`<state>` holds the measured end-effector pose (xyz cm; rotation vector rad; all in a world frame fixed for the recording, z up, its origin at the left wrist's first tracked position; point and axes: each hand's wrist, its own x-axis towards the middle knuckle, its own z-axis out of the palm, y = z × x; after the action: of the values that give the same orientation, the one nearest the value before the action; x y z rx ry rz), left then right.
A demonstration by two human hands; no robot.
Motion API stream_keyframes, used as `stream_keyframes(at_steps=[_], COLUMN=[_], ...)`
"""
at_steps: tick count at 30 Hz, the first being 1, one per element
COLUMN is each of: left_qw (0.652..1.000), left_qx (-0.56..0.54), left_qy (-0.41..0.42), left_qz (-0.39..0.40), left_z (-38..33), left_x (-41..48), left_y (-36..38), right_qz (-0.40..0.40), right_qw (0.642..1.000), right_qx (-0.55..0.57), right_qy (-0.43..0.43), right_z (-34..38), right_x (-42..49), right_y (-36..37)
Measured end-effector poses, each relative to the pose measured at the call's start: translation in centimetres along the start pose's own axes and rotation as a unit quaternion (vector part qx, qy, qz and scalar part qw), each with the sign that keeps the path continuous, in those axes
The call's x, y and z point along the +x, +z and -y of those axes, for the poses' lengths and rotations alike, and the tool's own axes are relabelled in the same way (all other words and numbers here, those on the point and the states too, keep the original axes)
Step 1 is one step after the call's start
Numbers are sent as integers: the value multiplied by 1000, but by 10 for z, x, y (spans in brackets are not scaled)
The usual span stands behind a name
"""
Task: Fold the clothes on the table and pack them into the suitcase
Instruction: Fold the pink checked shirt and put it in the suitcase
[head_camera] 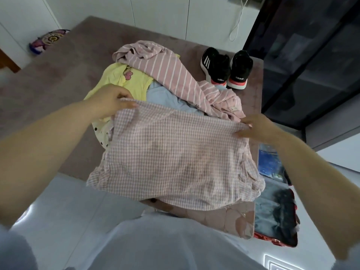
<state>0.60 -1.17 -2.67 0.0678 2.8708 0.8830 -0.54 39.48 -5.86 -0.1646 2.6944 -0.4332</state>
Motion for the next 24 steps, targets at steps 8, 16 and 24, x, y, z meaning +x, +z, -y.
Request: stream_keyframes(at_steps=[8, 16, 24], left_qw=[972, 992, 968], left_qx=[-196, -37, -187], left_qy=[-1, -65, -103], left_qz=[-128, -100, -133], left_z=[-3, 23, 39], left_x=[31, 72, 84], left_y=[-46, -14, -27], right_qz=[-104, -249, -82], right_qw=[938, 960, 963], right_qx=[332, 125, -67], right_qy=[2, -16, -250], right_z=[-2, 38, 28], right_x=[16, 24, -36], right_y=[-39, 20, 100])
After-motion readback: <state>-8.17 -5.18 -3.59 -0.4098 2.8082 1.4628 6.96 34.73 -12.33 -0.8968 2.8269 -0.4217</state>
